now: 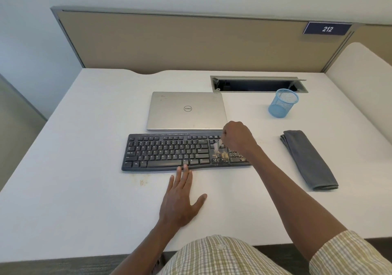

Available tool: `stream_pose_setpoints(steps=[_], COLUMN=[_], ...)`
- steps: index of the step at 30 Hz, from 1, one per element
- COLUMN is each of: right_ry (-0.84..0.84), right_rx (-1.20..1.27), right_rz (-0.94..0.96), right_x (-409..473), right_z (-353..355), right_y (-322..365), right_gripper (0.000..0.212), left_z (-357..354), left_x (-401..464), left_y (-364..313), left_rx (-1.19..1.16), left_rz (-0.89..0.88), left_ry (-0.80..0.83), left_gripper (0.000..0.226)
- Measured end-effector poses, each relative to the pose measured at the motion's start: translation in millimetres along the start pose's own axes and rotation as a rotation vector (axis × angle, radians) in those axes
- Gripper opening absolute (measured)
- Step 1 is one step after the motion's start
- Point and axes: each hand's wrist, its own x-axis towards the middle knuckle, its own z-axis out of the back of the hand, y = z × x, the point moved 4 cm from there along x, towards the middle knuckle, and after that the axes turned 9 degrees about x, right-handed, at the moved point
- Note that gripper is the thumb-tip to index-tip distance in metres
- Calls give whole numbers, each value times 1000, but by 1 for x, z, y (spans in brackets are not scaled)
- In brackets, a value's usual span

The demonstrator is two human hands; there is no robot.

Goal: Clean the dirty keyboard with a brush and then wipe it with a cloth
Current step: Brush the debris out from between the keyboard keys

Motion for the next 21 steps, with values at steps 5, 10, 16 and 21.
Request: stream_pose_setpoints(steps=[5, 10, 16, 21], right_ry=[-33, -16, 13, 21], right_rx=[1, 4, -7, 21], right_rz=[-4, 8, -8, 2], right_x=[1, 1, -3, -4], right_z=[-2, 3, -2, -3], right_y=[5, 6, 3, 13], right_gripper=[21, 24, 27, 28], left_z=[0, 0, 1, 0], left_x=[-1, 0, -1, 0], left_y=[0, 0, 0, 1], left_rx=[-2, -3, -15, -9], left_rz=[0, 4, 2, -2], left_ry=[-1, -1, -6, 0], left_gripper=[91, 92, 91, 92])
